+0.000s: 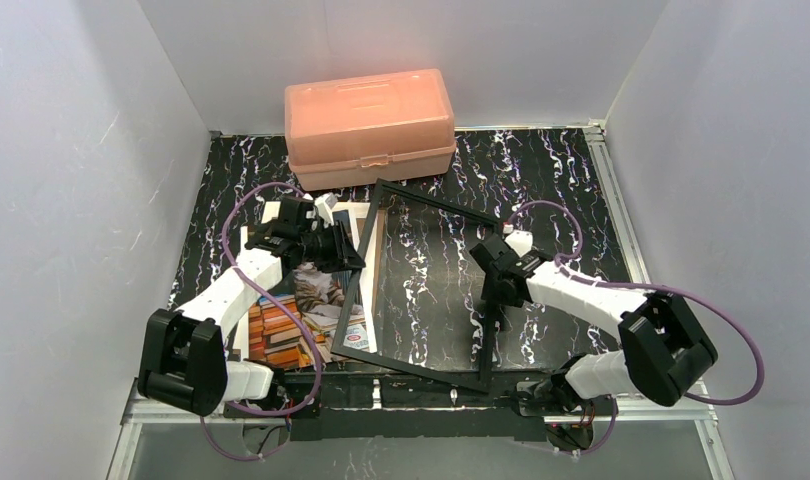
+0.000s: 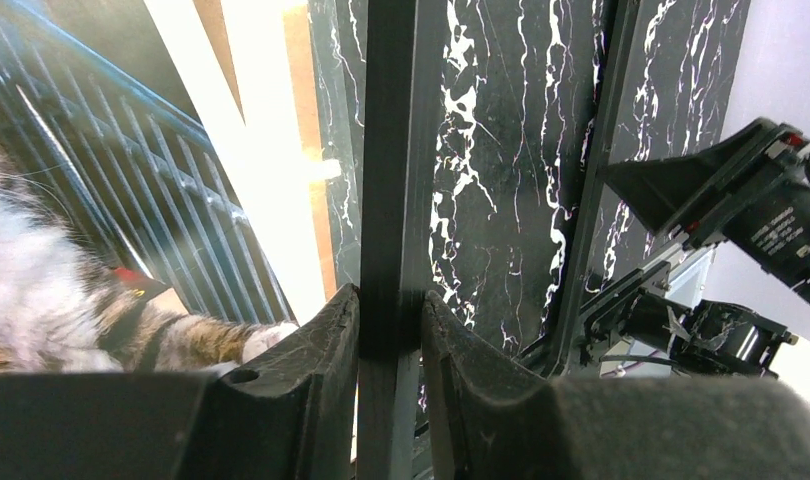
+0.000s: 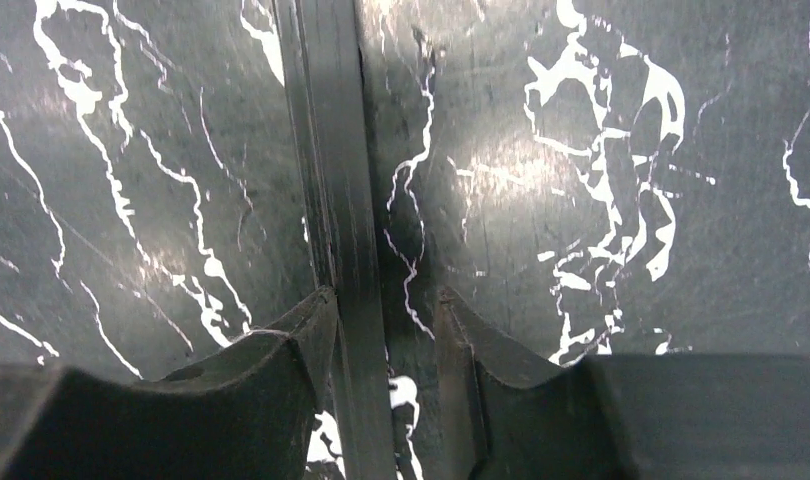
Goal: Put the photo into the frame
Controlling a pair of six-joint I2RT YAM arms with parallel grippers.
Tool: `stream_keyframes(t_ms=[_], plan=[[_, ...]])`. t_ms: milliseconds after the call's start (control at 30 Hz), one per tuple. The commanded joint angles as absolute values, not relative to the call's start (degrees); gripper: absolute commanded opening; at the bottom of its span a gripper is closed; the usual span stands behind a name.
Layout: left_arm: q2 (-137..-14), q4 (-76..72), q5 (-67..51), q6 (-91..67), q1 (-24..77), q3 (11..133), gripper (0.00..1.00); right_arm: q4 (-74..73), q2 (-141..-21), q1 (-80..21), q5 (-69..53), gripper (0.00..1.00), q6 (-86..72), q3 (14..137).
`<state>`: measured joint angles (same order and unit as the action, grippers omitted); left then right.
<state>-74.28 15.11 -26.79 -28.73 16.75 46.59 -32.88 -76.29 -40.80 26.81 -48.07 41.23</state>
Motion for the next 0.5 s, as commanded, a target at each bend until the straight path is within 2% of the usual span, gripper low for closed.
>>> stream_keyframes(t_ms=[0, 300, 467], plan=[[-74.5, 17.4, -24.1, -27.3, 17.5, 47.7, 0.0, -28.3, -78.6, -37.5, 26.8, 0.47, -45.4, 41.7], [-76.6, 17.3, -24.5, -27.8, 19.4, 49.3, 0.0, -25.1, -84.0, -32.0, 24.0, 0.44, -40.7, 43.6], [-81.9, 18.7, -25.5, -26.3, 21.7, 53.1, 0.01, -26.1, -83.5, -29.4, 24.3, 0.43, -40.5, 44.2]])
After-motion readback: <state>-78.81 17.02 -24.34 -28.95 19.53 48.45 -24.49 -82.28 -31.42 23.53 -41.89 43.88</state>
